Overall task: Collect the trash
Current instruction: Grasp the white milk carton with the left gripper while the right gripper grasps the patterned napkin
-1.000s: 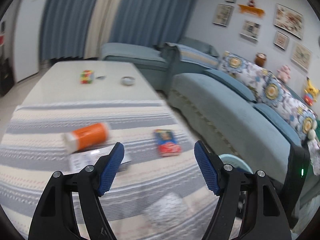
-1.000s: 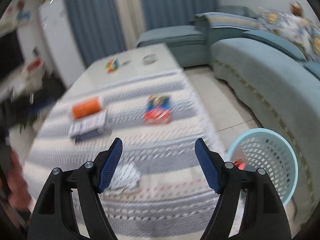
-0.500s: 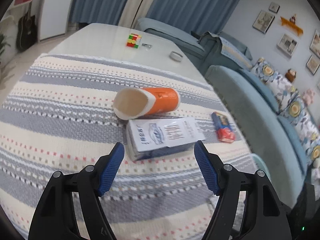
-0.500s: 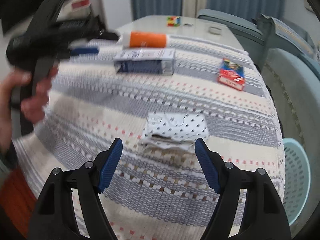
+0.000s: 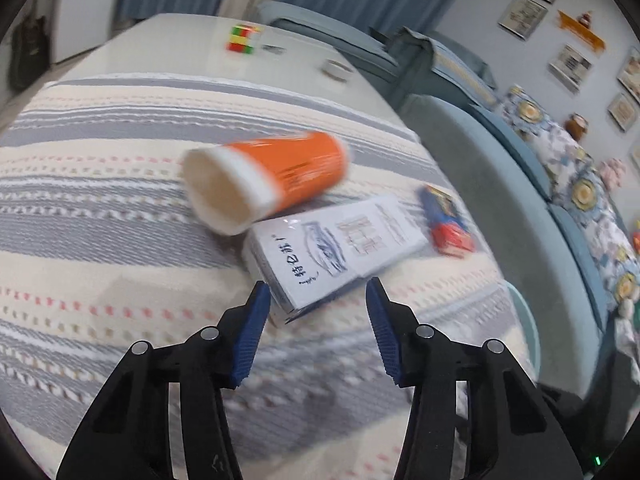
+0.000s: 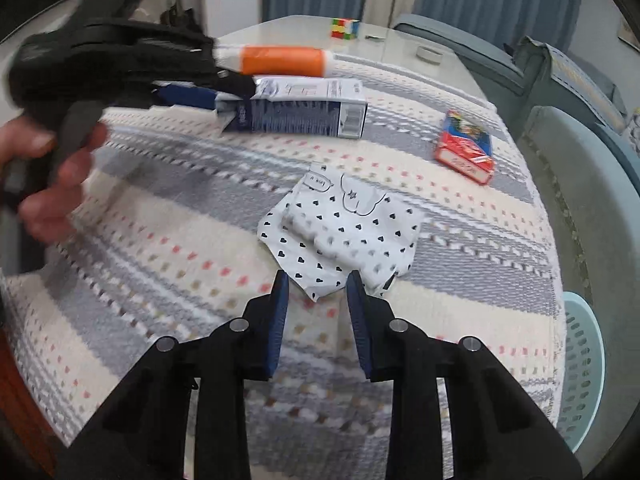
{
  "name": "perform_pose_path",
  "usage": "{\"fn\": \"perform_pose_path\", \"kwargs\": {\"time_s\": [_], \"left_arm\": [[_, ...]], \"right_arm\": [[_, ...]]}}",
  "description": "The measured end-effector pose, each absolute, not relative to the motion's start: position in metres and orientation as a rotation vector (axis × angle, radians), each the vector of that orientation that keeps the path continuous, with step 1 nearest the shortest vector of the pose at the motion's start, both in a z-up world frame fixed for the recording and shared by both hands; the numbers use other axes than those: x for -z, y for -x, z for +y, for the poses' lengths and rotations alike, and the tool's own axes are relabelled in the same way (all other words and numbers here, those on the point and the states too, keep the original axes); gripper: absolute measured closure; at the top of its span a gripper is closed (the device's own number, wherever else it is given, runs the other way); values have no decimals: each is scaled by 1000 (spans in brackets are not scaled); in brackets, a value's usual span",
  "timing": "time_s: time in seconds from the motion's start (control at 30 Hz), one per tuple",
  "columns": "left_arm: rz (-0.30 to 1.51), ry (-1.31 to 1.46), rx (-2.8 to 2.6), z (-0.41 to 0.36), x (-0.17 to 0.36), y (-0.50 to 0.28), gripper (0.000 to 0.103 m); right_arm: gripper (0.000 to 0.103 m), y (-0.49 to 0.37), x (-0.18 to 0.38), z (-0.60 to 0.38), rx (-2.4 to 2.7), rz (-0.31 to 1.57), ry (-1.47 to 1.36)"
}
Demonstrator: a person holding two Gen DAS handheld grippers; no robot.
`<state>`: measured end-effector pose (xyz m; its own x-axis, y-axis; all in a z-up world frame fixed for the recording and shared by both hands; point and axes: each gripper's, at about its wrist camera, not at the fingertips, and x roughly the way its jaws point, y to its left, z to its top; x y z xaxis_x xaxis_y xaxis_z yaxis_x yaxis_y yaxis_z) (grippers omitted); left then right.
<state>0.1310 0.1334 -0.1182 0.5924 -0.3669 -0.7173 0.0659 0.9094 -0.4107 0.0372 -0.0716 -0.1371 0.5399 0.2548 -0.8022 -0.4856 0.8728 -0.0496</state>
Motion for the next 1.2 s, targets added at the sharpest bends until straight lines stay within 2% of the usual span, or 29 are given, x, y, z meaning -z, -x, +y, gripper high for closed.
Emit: {"fn": "perform_pose_path", "kwargs": {"time_s": [0.07, 0.17, 0.3, 0.37, 0.43, 0.53, 0.73, 0.8, 0.87, 0.9, 0.97, 1.07, 1.2], "left_arm": [[930, 346, 314, 117, 114, -122, 55], [946, 285, 404, 94, 107, -107, 55], [889, 143, 428, 70, 88, -92, 53], [848, 96, 370, 71, 82, -101, 43], [850, 88, 345, 75, 82, -113, 42], [891, 42, 341, 78, 94, -139, 30], [943, -3, 319, 67, 120, -170, 27], [958, -39, 298, 66, 130, -173, 27], [982, -60, 267, 66, 138, -175, 38], [995, -38, 263, 70, 142, -176, 39], [993, 27, 255, 78, 144, -174, 44], [980, 60, 214, 79, 144, -162, 49], [960, 140, 233, 84, 135, -148, 51]], "right_arm": [[90, -42, 135, -81, -415, 901, 248], [97, -51, 131, -98, -368, 906, 194], [97, -57, 122, -115, -353, 897, 141], [97, -58, 118, -119, -354, 887, 133], [97, -57, 113, -122, -359, 880, 117], [97, -58, 111, -124, -370, 869, 107], [96, -60, 111, -117, -482, 865, 119], [93, -59, 111, -114, -511, 858, 126], [80, -60, 112, -110, -551, 861, 121], [74, -60, 114, -107, -563, 861, 131], [36, -58, 114, -102, -561, 833, 153], [35, -56, 111, -95, -571, 814, 194], [35, -54, 108, -82, -651, 821, 214]]}}
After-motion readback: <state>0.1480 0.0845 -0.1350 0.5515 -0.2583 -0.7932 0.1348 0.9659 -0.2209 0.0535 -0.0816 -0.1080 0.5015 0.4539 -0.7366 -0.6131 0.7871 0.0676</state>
